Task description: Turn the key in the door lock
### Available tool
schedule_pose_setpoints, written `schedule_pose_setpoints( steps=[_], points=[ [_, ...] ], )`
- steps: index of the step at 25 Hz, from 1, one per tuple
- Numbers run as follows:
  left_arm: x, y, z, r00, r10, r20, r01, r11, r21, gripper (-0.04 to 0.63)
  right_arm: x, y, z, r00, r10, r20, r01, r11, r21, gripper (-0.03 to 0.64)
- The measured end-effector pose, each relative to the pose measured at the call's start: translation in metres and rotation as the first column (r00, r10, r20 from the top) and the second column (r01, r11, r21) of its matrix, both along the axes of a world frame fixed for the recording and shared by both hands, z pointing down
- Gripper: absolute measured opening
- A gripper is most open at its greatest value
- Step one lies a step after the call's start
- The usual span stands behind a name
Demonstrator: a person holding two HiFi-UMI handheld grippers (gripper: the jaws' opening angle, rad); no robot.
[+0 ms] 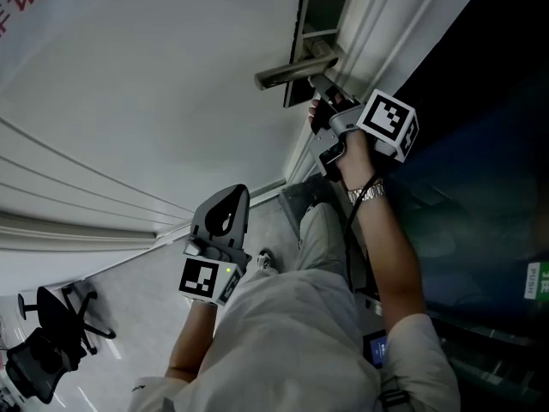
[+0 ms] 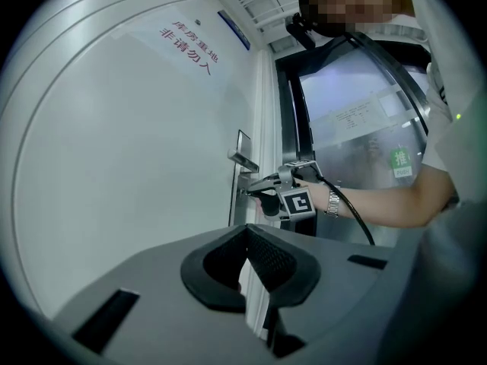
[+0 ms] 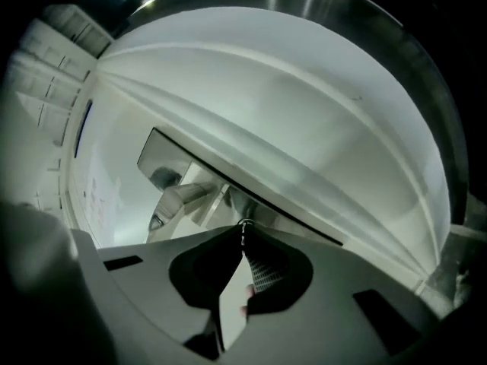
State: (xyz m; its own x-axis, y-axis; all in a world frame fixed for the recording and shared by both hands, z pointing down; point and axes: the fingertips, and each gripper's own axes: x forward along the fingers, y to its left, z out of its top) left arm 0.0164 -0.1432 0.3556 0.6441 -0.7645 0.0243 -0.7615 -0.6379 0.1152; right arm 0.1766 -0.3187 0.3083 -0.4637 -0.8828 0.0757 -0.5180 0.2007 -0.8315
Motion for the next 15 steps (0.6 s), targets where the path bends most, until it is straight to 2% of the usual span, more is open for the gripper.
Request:
schedule_pose_setpoints(
  steps=[5,7,11,15],
  points=[
    [0.0,0.005,-0.003,1.0,-0.01,-0.014,0.01,1.0,0.012,0.003,0.001,0.003,0.0,0.981,0.002,0.194,0.006,0.999,-0.044,0.018],
    [-0.001,0.007,-0.003,1.0,-0.014,-0.011,0.014,1.0,0.011,0.003,0.002,0.002,-0.001,0.978,-0.005,0.208,0.013,0.999,-0.036,0.021],
    [-0.005,0.01,0.003,1.0,-0.026,-0.001,0.026,1.0,0.003,0.004,-0.002,0.013,0.001,0.999,-0.022,0.035,0.021,0.999,0.041,0.021],
    [-0.012,0.015,0.016,0.999,-0.045,0.026,0.046,0.998,-0.031,0.005,-0.006,0.048,0.025,0.993,-0.011,-0.114,0.02,0.997,0.07,0.015]
  ],
)
